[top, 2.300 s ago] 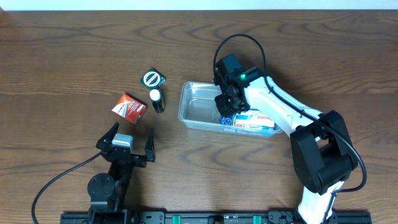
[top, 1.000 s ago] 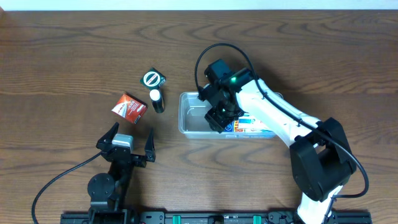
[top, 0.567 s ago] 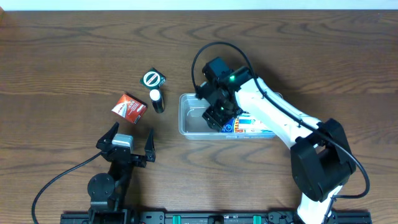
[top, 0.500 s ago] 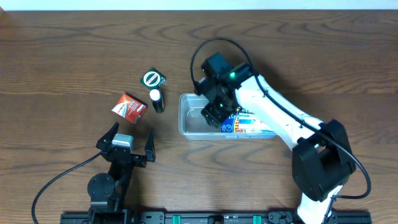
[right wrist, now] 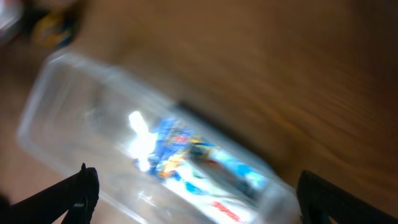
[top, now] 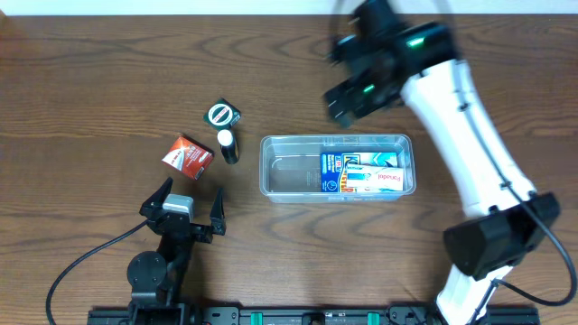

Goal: Pack container

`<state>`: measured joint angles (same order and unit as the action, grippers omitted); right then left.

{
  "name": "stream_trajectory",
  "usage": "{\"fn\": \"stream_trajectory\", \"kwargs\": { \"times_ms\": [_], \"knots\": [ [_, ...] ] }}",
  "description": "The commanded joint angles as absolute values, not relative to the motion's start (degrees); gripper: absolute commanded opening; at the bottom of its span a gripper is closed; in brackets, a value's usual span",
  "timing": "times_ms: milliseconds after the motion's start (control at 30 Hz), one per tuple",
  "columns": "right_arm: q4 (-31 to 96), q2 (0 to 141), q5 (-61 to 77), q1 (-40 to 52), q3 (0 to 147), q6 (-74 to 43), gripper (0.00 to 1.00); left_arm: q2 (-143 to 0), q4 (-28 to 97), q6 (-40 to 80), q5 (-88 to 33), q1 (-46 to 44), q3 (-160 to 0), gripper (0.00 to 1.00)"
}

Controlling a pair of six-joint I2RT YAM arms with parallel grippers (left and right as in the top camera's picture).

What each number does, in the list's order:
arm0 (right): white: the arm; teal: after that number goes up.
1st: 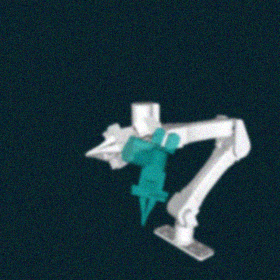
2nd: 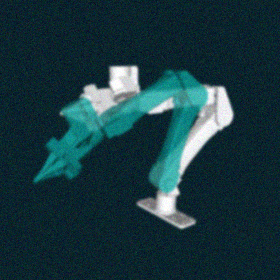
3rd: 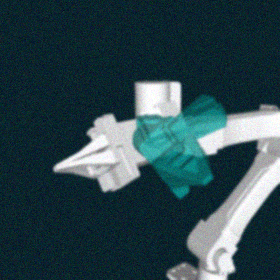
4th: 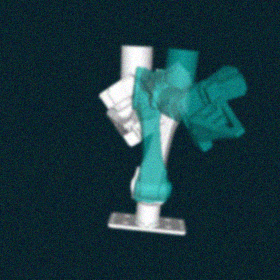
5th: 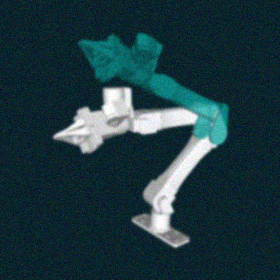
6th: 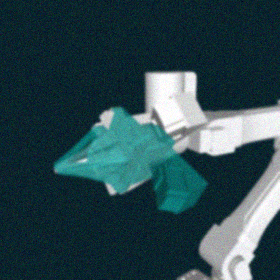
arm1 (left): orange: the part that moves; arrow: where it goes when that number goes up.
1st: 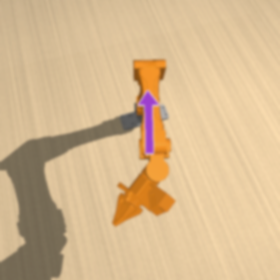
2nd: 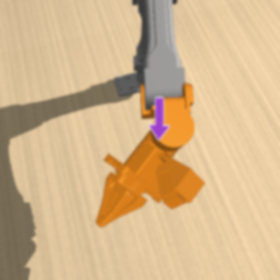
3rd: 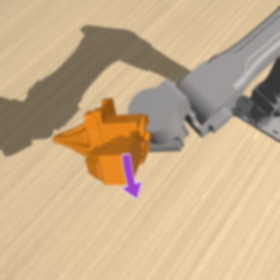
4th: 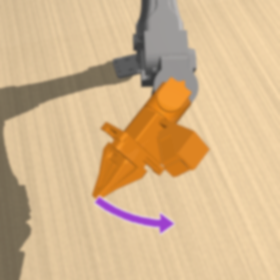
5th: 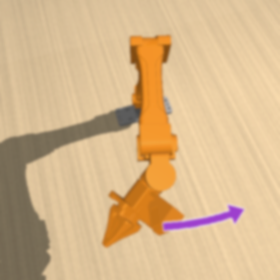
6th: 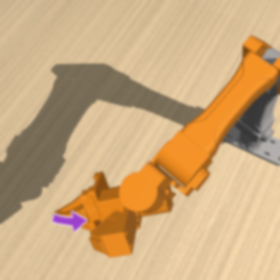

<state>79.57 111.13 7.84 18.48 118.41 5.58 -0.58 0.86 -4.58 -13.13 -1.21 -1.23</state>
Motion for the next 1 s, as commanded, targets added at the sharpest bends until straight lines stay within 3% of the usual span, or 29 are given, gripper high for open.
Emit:
{"fn": "stream_trajectory", "kwargs": {
  "times_ms": [0, 233, 533, 967],
  "knots": [
    [80.4, 109.7, 6.4, 10.9, 120.0, 1.6, 0.99, -0.2, 2.8, -5.3, -13.5, -0.9, -0.2, 0.98],
    [83.1, 109.7, 5.8, -4.2, 120.0, 0.9, 0.99, -0.2, 2.8, -5.3, -13.5, -0.9, -0.2, 0.98],
    [83.4, 109.7, 2.9, -16.6, 120.0, 0.9, 0.99, -0.2, 2.8, -5.3, -13.5, -0.9, -0.2, 0.98],
    [83.4, 109.7, 2.9, -22.2, 120.0, 0.9, 0.99, -0.2, 2.8, -5.3, -13.5, -0.9, -0.2, 0.98]
  ]
}}
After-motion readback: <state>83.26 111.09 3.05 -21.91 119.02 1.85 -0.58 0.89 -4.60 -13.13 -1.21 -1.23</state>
